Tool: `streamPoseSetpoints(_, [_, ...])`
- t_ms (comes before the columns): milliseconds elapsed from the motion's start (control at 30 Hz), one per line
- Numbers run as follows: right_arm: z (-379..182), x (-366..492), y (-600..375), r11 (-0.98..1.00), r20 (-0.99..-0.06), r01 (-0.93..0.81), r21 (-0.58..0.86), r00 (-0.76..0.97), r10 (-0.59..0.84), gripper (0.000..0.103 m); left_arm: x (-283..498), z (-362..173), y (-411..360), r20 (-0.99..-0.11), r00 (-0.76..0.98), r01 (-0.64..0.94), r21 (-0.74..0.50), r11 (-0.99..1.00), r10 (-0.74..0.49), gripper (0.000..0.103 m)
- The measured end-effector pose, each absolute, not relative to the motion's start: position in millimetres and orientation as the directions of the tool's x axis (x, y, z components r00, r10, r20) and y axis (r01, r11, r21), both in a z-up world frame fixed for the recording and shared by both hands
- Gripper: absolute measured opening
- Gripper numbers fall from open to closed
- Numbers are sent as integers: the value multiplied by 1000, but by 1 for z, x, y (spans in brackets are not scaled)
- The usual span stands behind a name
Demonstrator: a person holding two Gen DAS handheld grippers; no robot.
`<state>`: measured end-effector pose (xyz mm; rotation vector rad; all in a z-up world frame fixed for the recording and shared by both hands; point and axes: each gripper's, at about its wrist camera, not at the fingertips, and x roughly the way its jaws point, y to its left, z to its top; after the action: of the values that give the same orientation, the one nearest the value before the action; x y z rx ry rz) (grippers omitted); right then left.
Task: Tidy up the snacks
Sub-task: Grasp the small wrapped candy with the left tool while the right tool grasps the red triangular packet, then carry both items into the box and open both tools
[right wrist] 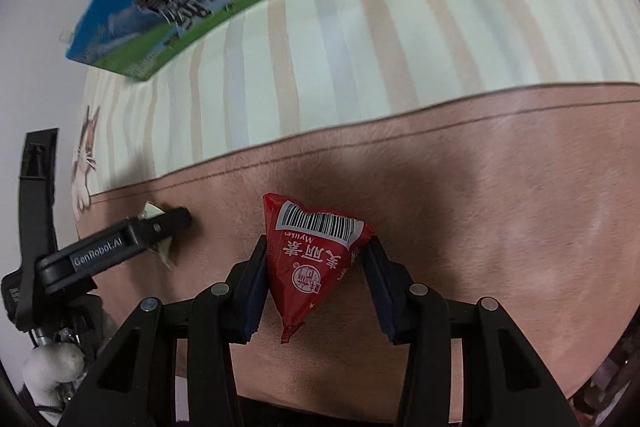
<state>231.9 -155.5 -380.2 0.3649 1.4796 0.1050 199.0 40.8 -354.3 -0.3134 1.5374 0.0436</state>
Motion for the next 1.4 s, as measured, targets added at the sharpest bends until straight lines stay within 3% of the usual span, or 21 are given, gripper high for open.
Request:
streamPoseSetpoints(67, [-382, 238, -161, 940, -953, 166, 299, 95, 286, 49, 200, -353, 44, -985, 46, -224, -171, 959, -165, 64])
streamPoseSetpoints(267, [-385, 247, -157, 942, -958, 179, 286, 86, 274, 66, 196, -351, 50, -987, 46, -210, -159, 965, -153, 62])
streamPoseSetpoints(400, [-391, 251, -147, 951, -966, 178, 255, 92, 242, 67, 191, -356, 40, -991, 37, -168, -130, 977, -126, 62])
streamPoseSetpoints(600, [-393, 254, -140, 965, -974, 147, 215, 108, 200, 59, 194, -364, 27, -994, 20, -147, -112, 983, -110, 65])
streamPoseSetpoints(833, [-394, 254, -124, 974, -975, 114, 197, 124, 183, 50, 197, -366, 7, -994, 40, -136, -102, 985, -97, 57])
streamPoseSetpoints(1000, [-383, 249, -116, 977, -971, 78, 200, 150, 187, 49, 195, -359, 6, -983, 13, -160, -180, 971, -181, 56])
streamPoseSetpoints(1400, [-295, 273, -125, 936, -913, 39, 350, 237, 331, 49, 234, -260, -14, -944, 124, -87, -318, 944, -307, 56])
